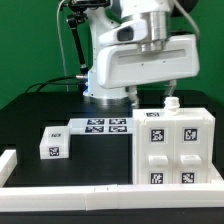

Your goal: Assemble cabinet

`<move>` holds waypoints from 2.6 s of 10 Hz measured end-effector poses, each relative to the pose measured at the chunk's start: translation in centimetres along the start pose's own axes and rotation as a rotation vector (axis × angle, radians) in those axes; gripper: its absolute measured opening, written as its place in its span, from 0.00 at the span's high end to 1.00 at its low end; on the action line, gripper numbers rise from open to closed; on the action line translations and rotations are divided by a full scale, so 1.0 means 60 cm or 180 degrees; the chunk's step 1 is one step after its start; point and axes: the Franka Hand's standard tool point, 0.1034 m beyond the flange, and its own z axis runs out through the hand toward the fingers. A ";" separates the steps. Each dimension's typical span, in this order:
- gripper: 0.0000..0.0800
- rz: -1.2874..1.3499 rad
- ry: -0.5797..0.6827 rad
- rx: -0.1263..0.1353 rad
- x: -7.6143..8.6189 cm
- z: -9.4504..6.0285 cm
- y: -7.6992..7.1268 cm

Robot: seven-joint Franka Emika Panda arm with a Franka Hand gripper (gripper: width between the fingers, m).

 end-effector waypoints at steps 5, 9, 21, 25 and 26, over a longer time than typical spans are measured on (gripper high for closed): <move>0.00 -0.0177 -0.0207 -0.0075 -0.132 0.009 0.153; 0.00 -0.0280 -0.0213 -0.0098 -0.153 0.008 0.210; 0.00 -0.0066 -0.0395 -0.0049 -0.219 0.064 0.264; 0.00 -0.0072 -0.0363 -0.0093 -0.228 0.083 0.266; 0.00 -0.0081 -0.0375 -0.0085 -0.233 0.090 0.266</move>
Offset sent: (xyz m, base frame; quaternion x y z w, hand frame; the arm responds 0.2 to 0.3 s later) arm -0.0229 -0.0932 -0.0048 0.0057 -0.0520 -0.0113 0.9986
